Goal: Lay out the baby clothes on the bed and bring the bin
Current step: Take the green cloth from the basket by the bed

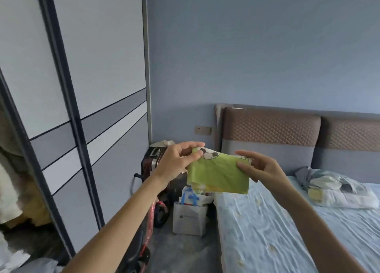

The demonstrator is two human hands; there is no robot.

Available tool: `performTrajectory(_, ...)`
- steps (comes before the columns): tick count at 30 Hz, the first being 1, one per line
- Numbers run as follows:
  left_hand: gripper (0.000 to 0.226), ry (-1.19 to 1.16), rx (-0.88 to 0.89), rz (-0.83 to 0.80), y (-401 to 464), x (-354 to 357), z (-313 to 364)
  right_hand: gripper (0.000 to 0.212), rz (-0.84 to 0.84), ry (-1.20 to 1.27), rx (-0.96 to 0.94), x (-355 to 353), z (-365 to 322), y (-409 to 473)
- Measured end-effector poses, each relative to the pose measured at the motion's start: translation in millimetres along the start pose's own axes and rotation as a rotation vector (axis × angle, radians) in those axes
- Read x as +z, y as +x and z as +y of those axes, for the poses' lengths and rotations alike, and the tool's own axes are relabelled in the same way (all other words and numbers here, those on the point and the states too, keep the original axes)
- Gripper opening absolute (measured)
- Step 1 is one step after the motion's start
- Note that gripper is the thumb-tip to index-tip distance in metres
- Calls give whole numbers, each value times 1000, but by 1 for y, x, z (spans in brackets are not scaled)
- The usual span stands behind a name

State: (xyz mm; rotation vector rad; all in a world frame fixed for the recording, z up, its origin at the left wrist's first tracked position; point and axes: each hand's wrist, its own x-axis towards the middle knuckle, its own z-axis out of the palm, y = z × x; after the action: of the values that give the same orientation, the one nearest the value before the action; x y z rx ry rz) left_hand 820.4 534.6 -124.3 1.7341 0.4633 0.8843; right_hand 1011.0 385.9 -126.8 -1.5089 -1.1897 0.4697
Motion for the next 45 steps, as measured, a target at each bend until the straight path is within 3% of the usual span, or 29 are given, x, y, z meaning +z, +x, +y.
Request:
performTrajectory(7, 24, -67, -8, -159, 157, -8, -50, 22, 120, -45, 83, -21, 39, 120)
performTrajectory(17, 26, -115, -5, -374, 321, 82, -114, 19, 321, -52, 176, -103, 130, 220)
performTrajectory(30, 28, -151, 3, -615, 527, 262, -174, 23, 584, 15, 236, -259, 235, 322)
performTrajectory(32, 27, -165, -19, -693, 551, 295, -189, 33, 624, 18, 284, -280, 256, 326)
performTrajectory(36, 29, -238, -64, -873, 592, 371, -217, 20, 779, 40, 364, -317, 299, 324)
performTrajectory(45, 32, -189, -141, -1303, 629, 518, -320, 26, 1073, 65, 641, -351, 404, 299)
